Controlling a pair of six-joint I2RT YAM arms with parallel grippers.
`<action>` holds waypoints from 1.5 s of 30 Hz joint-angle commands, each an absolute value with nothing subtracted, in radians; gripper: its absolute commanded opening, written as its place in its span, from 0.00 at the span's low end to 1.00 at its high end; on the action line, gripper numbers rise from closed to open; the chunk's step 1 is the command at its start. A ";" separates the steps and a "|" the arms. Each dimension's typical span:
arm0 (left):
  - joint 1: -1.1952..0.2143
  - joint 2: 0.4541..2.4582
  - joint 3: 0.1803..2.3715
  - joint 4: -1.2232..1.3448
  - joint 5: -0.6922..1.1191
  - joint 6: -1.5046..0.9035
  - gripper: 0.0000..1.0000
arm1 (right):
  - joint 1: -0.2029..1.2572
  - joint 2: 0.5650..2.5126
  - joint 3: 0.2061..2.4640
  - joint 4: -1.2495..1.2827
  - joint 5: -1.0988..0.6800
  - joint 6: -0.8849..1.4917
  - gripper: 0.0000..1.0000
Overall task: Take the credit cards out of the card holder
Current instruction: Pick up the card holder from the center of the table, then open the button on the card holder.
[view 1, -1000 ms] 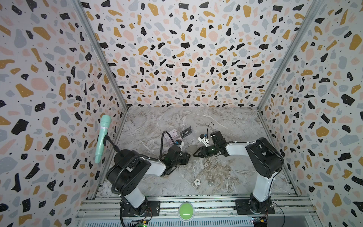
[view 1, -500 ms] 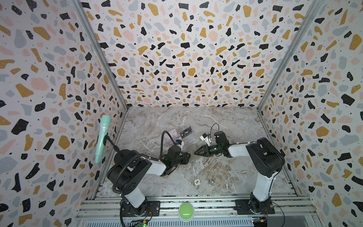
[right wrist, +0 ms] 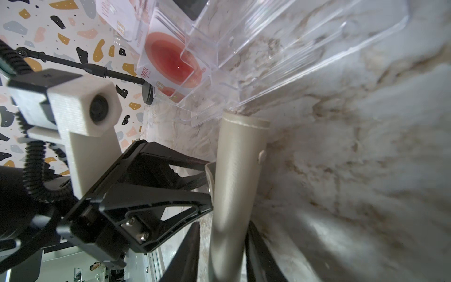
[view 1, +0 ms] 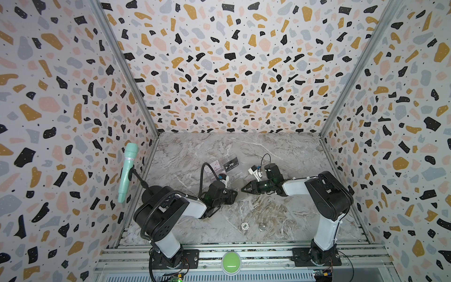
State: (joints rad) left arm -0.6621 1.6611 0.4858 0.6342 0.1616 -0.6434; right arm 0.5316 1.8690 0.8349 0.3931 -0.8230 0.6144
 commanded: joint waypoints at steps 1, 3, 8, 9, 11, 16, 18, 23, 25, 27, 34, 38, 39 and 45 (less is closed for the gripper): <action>-0.672 1.653 0.483 0.638 0.188 -0.634 0.39 | 0.545 1.823 0.848 0.410 -0.817 0.597 0.27; -0.672 1.640 0.485 0.628 0.182 -0.631 0.41 | 0.545 1.807 0.844 0.402 -0.813 0.587 0.20; -0.672 1.595 0.503 0.585 0.181 -0.633 0.43 | 0.545 1.737 0.818 0.397 -0.779 0.558 0.16; -0.672 1.579 0.512 0.562 0.178 -0.639 0.44 | 0.545 1.718 0.811 0.396 -0.764 0.552 0.15; -0.671 1.551 0.540 0.498 0.166 -0.637 0.45 | 0.547 1.672 0.799 0.378 -0.715 0.534 0.15; -0.672 1.467 0.561 0.466 0.172 -0.656 0.46 | 0.595 1.576 0.793 0.279 -0.523 0.456 0.13; -0.672 1.442 0.564 0.480 0.191 -0.674 0.49 | 0.631 1.546 0.794 0.252 -0.446 0.422 0.12; -0.671 1.423 0.575 0.537 0.264 -0.735 0.55 | 0.710 1.488 0.781 0.249 -0.264 0.378 0.08; -0.672 1.412 0.578 0.526 0.248 -0.741 0.55 | 0.721 1.472 0.776 0.255 -0.231 0.378 0.06; -0.672 1.398 0.579 0.498 0.212 -0.741 0.55 | 0.726 1.450 0.763 0.274 -0.217 0.383 0.05; -0.672 1.367 0.567 0.453 0.133 -0.742 0.51 | 0.737 1.410 0.735 0.308 -0.229 0.379 0.04; -0.672 1.375 0.563 0.489 0.149 -0.763 0.49 | 0.744 1.405 0.720 0.330 -0.243 0.376 0.04; -0.671 1.379 0.565 0.503 0.158 -0.769 0.49 | 0.745 1.404 0.717 0.334 -0.245 0.375 0.04; -0.672 1.406 0.555 0.587 0.221 -0.805 0.49 | 0.752 1.409 0.713 0.351 -0.243 0.374 0.04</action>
